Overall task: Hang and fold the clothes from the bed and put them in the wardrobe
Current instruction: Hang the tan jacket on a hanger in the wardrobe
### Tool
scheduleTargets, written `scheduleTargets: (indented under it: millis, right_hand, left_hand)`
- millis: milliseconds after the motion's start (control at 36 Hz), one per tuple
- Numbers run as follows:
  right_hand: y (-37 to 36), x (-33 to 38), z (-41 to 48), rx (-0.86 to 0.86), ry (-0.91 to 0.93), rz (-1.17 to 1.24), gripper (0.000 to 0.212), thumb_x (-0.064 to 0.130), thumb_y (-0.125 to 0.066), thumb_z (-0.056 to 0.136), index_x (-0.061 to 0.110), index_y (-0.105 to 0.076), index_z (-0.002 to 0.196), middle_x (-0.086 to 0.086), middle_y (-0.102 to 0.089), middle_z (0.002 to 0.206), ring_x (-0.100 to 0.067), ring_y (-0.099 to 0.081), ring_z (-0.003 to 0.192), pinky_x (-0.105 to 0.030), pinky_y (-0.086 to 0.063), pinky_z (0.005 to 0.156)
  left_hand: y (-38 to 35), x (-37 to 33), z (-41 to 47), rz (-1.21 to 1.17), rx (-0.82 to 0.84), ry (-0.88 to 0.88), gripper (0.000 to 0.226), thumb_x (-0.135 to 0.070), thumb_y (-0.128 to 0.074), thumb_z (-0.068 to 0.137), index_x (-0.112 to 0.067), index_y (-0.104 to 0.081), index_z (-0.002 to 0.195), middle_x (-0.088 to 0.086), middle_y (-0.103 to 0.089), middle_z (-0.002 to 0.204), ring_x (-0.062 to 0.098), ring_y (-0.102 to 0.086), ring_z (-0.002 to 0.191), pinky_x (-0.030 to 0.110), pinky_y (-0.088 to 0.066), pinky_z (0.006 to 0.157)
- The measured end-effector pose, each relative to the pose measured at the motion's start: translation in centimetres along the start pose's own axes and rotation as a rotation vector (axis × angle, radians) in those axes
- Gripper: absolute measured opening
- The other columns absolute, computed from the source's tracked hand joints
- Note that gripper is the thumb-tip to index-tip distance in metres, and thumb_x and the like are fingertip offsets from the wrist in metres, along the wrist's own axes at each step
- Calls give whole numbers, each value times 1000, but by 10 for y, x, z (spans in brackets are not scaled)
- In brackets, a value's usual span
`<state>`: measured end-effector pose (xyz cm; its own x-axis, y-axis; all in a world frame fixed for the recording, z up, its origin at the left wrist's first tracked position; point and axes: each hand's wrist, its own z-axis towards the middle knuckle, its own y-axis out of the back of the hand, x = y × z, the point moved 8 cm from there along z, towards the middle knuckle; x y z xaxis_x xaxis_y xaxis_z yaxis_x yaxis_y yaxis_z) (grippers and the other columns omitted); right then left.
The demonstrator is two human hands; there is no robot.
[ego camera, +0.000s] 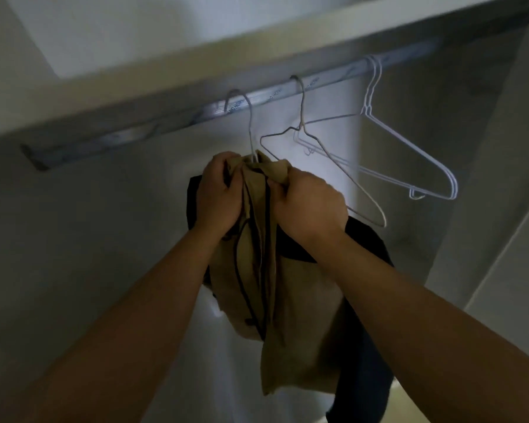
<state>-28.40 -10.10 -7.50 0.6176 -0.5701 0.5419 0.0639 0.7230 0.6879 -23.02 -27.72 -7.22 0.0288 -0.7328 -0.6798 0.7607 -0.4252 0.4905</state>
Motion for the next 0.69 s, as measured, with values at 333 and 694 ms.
scheduleTargets:
  millis: [333, 694]
  right_hand:
    - [-19, -22, 17, -413, 174, -64, 28, 50, -40, 99, 27, -50, 85, 10, -41, 69, -13, -37, 56, -26, -22, 49]
    - [-18, -16, 61, -383, 113, -116, 27, 47, -46, 96, 26, -60, 86, 4, -54, 74, -19, -48, 61, -30, -36, 56]
  left_hand:
    - [-8, 15, 32, 120, -235, -392, 48, -60, -43, 94, -29, -60, 126, -6, -64, 123, 12, -59, 108, 29, -46, 87]
    - [-22, 34, 56, 38, 70, -349, 54, -58, -51, 95, -29, -51, 142, -6, -58, 138, 14, -54, 123, 22, -37, 93]
